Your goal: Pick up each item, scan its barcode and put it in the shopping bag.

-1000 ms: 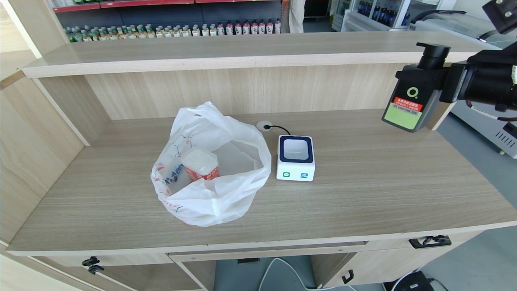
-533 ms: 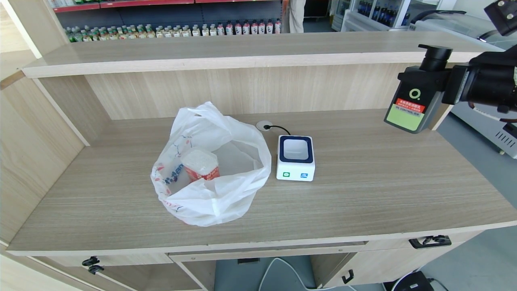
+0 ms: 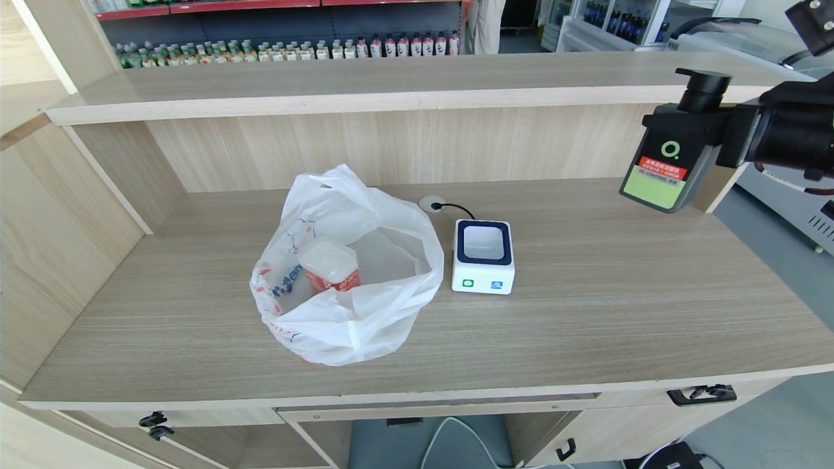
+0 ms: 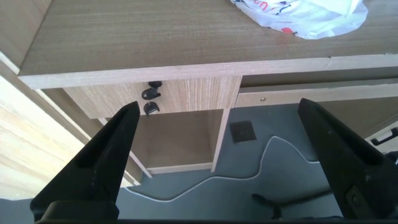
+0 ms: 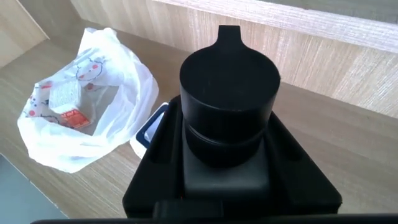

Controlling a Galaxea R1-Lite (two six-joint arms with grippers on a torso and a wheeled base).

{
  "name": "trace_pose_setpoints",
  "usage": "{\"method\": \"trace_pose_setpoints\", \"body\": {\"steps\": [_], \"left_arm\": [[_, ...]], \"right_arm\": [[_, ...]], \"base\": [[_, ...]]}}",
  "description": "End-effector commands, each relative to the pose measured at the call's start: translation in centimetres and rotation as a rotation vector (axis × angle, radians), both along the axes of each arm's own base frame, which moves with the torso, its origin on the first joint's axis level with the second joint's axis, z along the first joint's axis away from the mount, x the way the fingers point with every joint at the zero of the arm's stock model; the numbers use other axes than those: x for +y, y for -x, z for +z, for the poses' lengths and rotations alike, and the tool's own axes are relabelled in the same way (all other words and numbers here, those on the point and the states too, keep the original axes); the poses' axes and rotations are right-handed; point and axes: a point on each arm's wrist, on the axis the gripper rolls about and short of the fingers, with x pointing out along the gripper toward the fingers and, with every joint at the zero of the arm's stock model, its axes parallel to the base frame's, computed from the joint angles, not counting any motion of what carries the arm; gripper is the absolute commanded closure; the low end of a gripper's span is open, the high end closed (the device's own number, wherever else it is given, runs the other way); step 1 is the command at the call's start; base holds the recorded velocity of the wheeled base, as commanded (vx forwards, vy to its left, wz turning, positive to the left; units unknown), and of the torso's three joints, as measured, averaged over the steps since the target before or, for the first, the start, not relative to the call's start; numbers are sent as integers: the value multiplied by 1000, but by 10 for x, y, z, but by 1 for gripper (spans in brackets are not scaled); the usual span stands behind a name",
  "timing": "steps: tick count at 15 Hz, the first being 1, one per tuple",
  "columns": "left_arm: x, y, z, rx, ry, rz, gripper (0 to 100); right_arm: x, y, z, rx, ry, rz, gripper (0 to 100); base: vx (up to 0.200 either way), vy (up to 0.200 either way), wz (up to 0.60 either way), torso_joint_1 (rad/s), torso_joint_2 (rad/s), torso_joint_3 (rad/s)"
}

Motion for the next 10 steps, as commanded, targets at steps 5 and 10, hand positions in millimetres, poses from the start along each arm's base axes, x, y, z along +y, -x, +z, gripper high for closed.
{"method": "trace_pose_setpoints", "body": {"steps": [5,10], "left_arm": [[0,0,0,1,0,-1,0],[0,0,0,1,0,1,0]], "right_arm": [[4,-10,-5,24,-1,33,100],[0,-36,-28,248,-216,36,100]], "base": [[0,0,480,4,2,1],[0,0,0,0,0,0]]}}
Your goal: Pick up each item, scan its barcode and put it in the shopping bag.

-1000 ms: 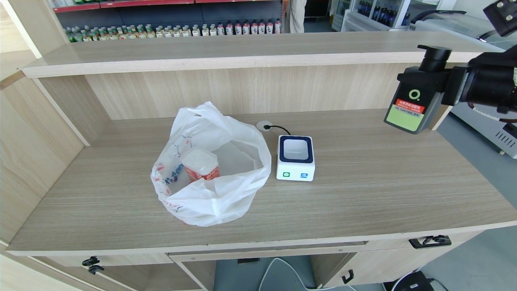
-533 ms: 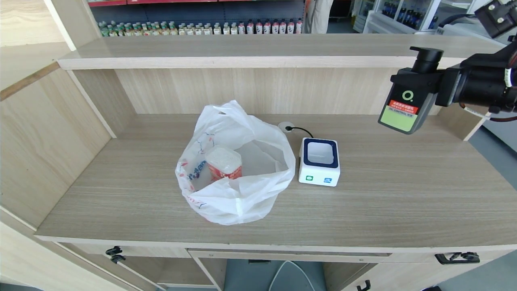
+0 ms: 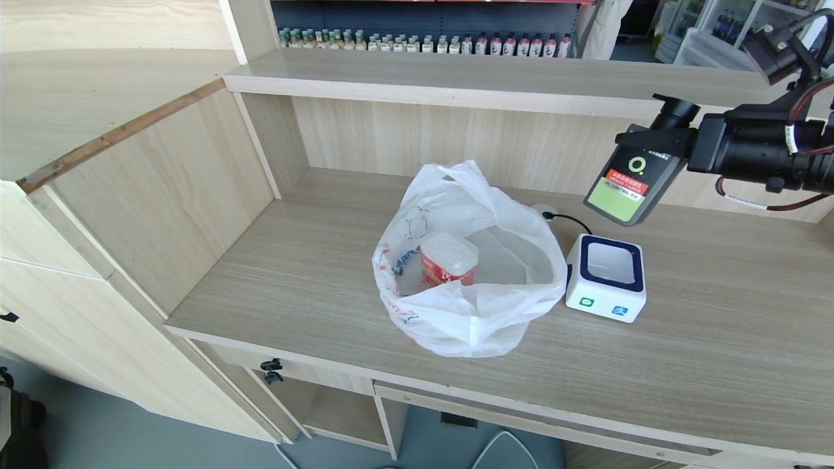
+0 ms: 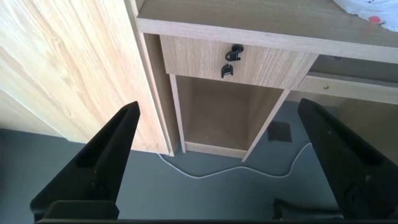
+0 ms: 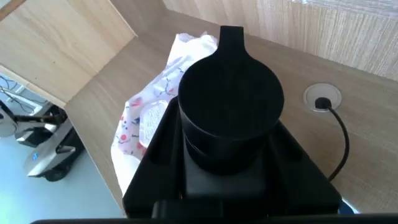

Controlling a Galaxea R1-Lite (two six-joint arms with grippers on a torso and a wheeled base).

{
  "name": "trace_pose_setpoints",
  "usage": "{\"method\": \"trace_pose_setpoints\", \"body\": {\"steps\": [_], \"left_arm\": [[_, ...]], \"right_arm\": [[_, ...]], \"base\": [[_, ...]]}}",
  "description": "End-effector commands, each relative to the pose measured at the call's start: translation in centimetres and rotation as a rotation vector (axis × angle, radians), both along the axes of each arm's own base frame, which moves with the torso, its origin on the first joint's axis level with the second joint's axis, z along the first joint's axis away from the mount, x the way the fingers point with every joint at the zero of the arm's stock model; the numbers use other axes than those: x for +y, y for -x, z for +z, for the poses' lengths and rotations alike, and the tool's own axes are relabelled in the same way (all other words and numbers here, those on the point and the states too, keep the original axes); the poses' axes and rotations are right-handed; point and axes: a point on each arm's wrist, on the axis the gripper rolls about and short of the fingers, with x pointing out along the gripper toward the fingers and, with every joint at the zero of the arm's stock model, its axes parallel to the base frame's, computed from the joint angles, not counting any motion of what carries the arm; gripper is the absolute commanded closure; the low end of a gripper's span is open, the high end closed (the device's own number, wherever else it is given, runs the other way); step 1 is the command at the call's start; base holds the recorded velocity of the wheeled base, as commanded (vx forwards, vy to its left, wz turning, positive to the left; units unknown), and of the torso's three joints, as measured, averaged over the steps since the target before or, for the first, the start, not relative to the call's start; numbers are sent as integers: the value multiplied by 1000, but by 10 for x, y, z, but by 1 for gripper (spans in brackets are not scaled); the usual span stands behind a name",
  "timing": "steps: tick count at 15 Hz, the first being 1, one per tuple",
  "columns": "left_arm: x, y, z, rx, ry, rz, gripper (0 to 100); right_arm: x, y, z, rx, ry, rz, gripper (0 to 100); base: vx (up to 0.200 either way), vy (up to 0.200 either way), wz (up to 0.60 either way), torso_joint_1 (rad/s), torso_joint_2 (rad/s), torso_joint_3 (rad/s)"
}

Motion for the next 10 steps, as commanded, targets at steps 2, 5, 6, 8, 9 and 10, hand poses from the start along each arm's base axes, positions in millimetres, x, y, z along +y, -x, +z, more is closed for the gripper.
{"method": "trace_pose_setpoints", "body": {"steps": [2,5,6,8,9,10], "left_arm": [[0,0,0,2,0,0,0],[0,0,0,2,0,-2,0],[0,0,0,2,0,0,0],[0,0,0,2,0,0,0],[0,0,0,2,0,-2,0],[0,0,0,2,0,0,0]], "right_arm": [[-10,-31,-26,108,-84,-42,100],[-22,-44,-46,234,-196,-92,100],[-24,-48,-53,262,-244,-103,100],[-26,-56,-68,286,-282,-110,100],[-26,-60,-74,306,-291,-114,100],[-26,-64,-80,322,-293,-115,100]], "base": [[0,0,0,0,0,0],[0,0,0,0,0,0],[0,0,0,0,0,0],[0,0,0,0,0,0],[0,0,0,0,0,0],[0,0,0,0,0,0]]}}
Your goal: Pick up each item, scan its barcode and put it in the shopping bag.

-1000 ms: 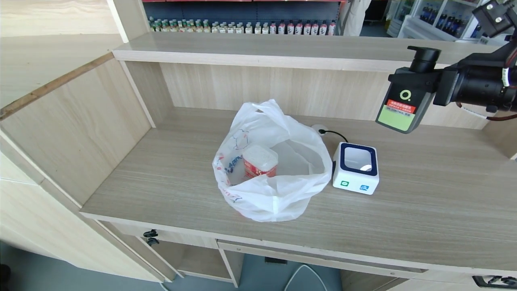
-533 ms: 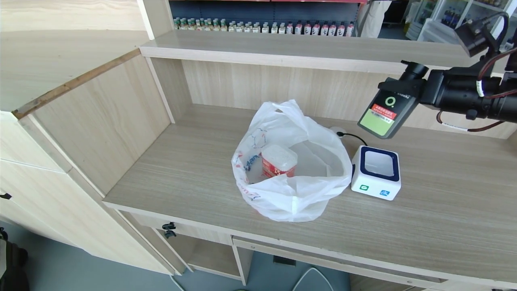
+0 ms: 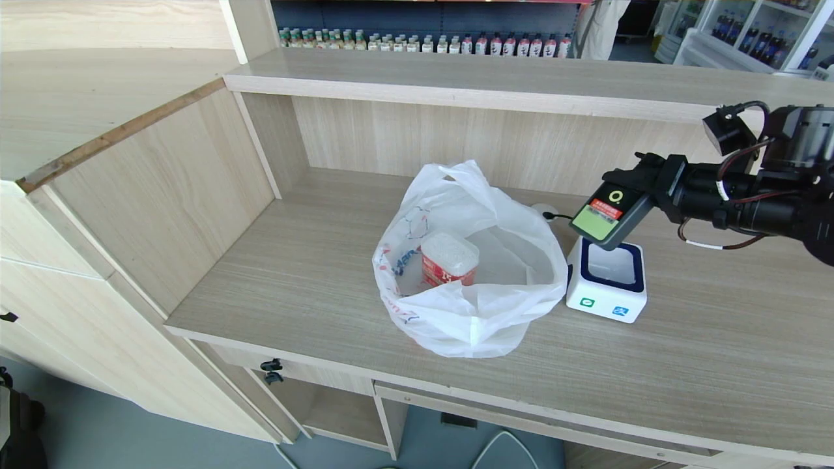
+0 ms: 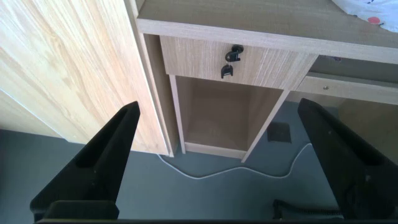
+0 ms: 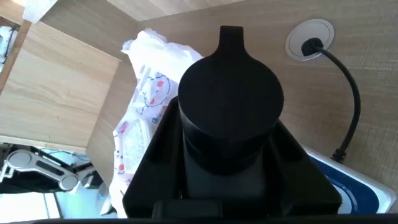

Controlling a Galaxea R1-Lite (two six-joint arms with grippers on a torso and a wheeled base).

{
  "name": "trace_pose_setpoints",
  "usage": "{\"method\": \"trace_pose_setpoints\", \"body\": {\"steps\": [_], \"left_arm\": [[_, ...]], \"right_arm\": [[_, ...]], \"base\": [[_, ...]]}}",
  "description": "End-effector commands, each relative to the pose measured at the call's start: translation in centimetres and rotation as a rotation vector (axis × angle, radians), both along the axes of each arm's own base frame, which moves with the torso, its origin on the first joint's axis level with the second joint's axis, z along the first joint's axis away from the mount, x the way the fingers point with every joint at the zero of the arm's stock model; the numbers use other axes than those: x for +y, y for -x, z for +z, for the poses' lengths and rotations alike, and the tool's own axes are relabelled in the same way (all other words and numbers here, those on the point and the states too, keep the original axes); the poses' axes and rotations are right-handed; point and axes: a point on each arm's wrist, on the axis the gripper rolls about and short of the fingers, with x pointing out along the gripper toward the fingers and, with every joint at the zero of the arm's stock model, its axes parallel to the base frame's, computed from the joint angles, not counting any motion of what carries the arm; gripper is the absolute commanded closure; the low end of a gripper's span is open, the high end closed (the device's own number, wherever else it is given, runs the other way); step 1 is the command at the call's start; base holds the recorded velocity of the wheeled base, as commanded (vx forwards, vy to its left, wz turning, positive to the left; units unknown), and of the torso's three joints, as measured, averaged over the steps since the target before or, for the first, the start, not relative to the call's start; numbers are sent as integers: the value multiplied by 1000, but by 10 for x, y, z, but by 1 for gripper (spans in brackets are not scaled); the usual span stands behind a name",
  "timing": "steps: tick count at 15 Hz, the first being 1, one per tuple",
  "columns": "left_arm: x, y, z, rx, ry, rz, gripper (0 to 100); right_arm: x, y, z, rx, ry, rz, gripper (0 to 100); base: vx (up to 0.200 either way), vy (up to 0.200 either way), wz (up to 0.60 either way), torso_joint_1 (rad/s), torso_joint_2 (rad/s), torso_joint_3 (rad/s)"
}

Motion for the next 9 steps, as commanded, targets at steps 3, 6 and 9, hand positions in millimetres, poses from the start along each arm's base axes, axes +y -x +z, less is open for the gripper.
{"method": "trace_pose_setpoints", "body": {"steps": [3,6,9], "left_arm": [[0,0,0,1,0,-1,0],[0,0,0,1,0,1,0],[0,0,0,1,0,1,0]], "right_arm": [[0,-17,-25,49,-8,-1,100],[1,-17,-24,47,-11,3,100],[2,-14,-19,33,-11,8,100]], "base": [[0,0,0,0,0,0],[0,0,0,0,0,0],[0,0,0,0,0,0]]}}
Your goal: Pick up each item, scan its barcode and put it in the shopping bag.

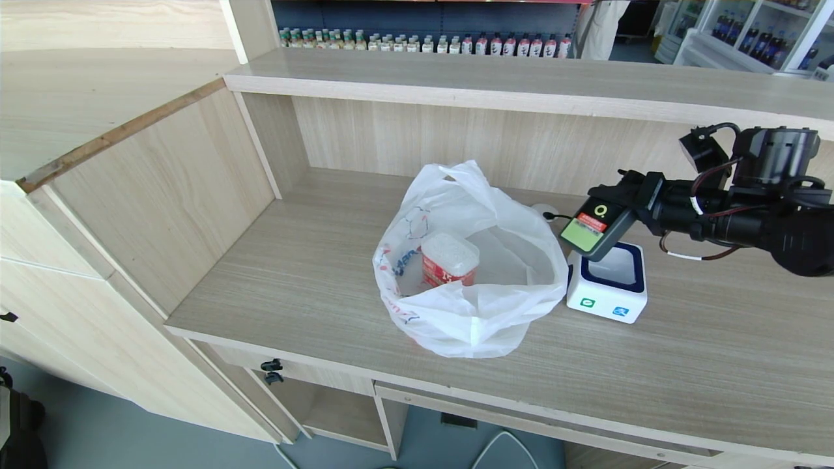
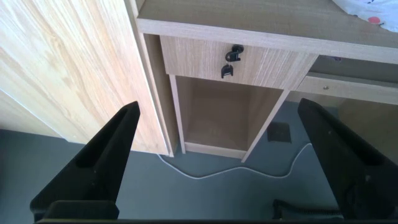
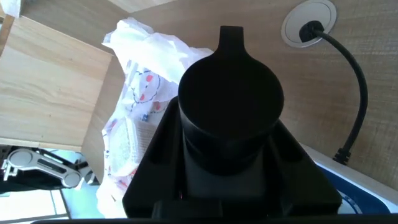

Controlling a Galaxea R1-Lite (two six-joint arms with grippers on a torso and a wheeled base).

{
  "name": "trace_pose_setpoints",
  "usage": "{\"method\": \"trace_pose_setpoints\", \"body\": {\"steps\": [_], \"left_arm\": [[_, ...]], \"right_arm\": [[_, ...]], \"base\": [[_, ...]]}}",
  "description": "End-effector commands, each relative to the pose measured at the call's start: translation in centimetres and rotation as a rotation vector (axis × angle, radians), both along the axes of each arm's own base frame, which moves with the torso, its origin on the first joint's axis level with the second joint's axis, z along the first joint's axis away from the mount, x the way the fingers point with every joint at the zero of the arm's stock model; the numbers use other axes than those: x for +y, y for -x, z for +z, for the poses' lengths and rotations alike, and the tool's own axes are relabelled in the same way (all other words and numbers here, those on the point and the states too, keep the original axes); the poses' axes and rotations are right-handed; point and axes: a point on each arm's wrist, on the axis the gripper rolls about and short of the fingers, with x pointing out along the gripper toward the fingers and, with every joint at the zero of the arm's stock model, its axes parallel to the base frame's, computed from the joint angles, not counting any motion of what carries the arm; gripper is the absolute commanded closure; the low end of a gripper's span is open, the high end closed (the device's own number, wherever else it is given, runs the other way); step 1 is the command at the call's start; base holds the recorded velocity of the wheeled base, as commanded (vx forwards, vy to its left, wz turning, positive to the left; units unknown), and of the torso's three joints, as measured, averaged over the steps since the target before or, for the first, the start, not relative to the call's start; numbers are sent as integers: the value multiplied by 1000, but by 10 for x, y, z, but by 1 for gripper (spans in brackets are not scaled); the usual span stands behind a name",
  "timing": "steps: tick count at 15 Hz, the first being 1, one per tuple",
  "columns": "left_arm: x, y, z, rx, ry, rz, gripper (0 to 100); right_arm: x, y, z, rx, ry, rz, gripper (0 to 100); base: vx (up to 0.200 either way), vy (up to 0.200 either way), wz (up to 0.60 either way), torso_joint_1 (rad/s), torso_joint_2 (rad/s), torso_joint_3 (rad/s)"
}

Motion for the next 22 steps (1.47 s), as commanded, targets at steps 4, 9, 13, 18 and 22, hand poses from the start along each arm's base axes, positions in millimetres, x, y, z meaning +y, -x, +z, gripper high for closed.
{"method": "trace_pose_setpoints", "body": {"steps": [4,9,13,18,22], "left_arm": [[0,0,0,1,0,-1,0],[0,0,0,1,0,-1,0],[0,0,0,1,0,0,0],[0,0,0,1,0,0,0],[0,0,0,1,0,0,0]], "right_arm": [[1,10,11,-27,-1,19,100],[-1,13,4,-3,1,15,100],[3,20,35,-151,82,36,100],[24,100,87,-586,614,53,100],[58,123,91,-535,670,-211,100]], "base": [[0,0,0,0,0,0],[0,0,0,0,0,0],[0,0,0,0,0,0],[0,0,0,0,0,0],[0,0,0,0,0,0]]}}
